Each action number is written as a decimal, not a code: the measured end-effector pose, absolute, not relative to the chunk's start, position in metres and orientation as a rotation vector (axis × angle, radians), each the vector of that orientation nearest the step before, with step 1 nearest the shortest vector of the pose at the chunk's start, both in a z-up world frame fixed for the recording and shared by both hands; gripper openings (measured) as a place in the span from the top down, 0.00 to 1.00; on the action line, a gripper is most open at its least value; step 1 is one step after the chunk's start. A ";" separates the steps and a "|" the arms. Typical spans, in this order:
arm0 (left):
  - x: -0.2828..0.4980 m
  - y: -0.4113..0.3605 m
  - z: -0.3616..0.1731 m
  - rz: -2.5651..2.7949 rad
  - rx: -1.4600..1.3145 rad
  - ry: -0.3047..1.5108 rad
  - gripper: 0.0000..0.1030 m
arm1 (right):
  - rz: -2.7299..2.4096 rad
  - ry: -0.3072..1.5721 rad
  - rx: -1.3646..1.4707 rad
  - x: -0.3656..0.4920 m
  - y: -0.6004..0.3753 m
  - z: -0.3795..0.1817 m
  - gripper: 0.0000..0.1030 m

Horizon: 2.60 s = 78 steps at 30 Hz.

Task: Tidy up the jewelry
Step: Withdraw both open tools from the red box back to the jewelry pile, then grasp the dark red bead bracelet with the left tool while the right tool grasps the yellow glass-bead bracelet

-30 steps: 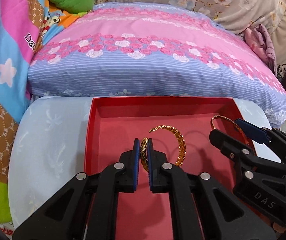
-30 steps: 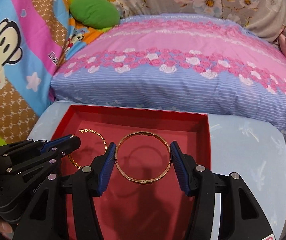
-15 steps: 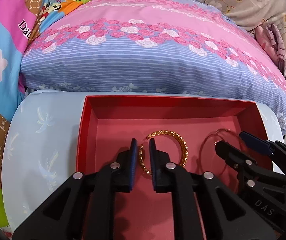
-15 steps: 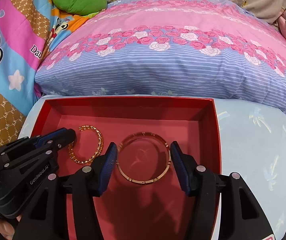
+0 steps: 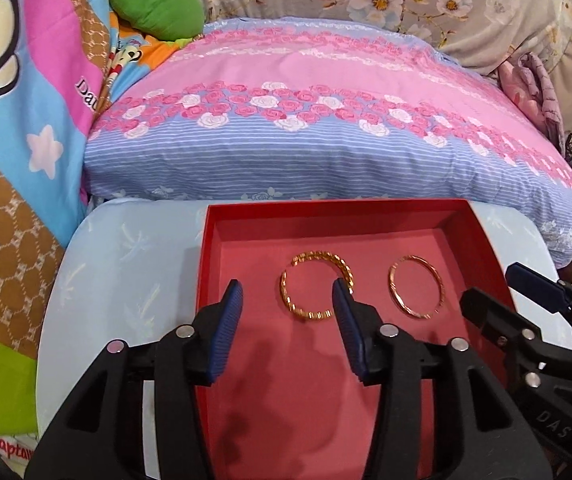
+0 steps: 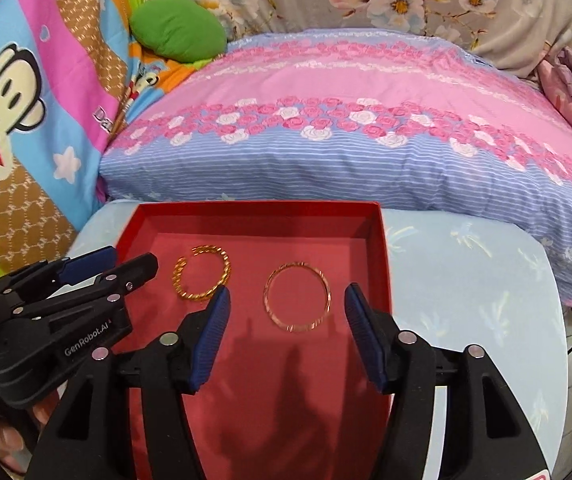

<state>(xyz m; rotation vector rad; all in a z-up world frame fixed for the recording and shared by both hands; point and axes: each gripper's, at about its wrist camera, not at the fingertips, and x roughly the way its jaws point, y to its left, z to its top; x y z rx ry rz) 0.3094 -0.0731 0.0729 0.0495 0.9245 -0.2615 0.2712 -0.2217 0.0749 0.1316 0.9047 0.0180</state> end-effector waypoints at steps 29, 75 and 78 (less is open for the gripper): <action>0.057 0.007 0.035 -0.211 -0.006 0.974 0.47 | -0.023 0.926 0.198 0.008 -0.198 0.050 0.42; 0.058 -0.008 0.006 -0.254 0.002 1.008 0.92 | 0.032 0.954 0.100 0.053 -0.187 0.005 0.55; 0.057 -0.007 0.006 -0.253 0.000 1.009 0.92 | 0.037 0.962 0.094 0.053 -0.185 0.003 0.71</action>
